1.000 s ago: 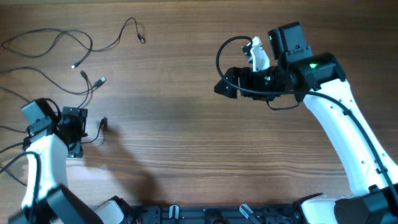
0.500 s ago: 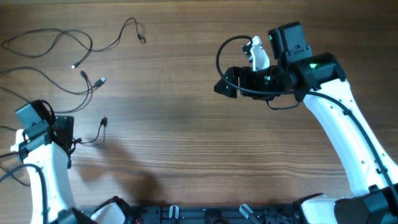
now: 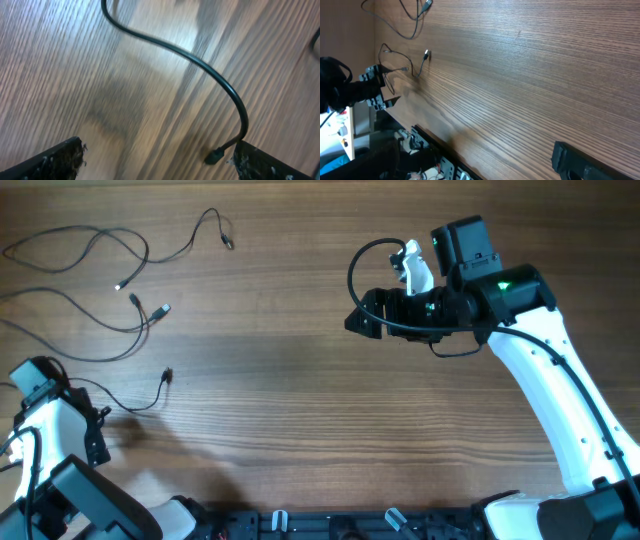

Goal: Untangle cables
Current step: 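Grasp the cable near its plug with the left gripper and drag left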

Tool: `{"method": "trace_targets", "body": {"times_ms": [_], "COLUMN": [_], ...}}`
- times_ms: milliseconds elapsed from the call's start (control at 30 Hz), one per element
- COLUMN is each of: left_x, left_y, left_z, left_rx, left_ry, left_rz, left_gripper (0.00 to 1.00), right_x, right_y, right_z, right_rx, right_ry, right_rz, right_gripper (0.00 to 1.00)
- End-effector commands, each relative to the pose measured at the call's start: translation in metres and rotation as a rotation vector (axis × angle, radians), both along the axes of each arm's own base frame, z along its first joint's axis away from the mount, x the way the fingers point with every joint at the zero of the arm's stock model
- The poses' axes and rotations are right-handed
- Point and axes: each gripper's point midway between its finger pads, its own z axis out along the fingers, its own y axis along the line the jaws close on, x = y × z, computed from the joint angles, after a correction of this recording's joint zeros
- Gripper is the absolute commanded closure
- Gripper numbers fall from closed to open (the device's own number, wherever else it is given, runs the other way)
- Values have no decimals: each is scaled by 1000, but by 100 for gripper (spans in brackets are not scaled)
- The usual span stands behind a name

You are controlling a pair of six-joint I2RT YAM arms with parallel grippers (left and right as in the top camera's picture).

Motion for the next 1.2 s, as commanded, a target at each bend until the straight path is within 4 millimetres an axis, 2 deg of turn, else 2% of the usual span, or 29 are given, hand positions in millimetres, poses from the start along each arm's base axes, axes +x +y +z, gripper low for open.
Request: {"method": "trace_targets", "body": {"times_ms": [0,400,567,667,733,767,800,833,867,1033,1167], "left_x": [2,26,26,25,25,26,26,24,23,20,25], "left_y": [15,29,30,28,28,28,27,24,23,1,-20], "left_z": [6,13,-7,-14,-15,-15,-15,-14,-13,0,16], "left_rx": [46,100,69,54,52,49,44,35,32,-41,-111], "left_ry": [-37,-129,-89,-73,-73,-77,-79,-75,-71,-106,-183], "left_rz": [59,16,4,4,4,2,0,-1,-1,-24,-74], "left_gripper": [4,11,9,22,52,58,72,89,96,96,96], "right_x": [0,0,-1,-2,-2,-2,-2,-2,-2,0,0], "right_y": [4,4,4,3,3,3,3,3,3,4,4], "right_z": [-2,-2,-2,-3,-3,-3,-3,-3,-3,-2,-2], "right_rx": [11,11,11,8,8,8,8,8,8,12,11], "right_ry": [6,6,14,21,21,21,21,20,20,9,10], "right_rz": [15,14,9,9,9,9,9,9,9,9,10], "right_gripper": [0,0,0,0,0,0,0,0,0,0,0]}}
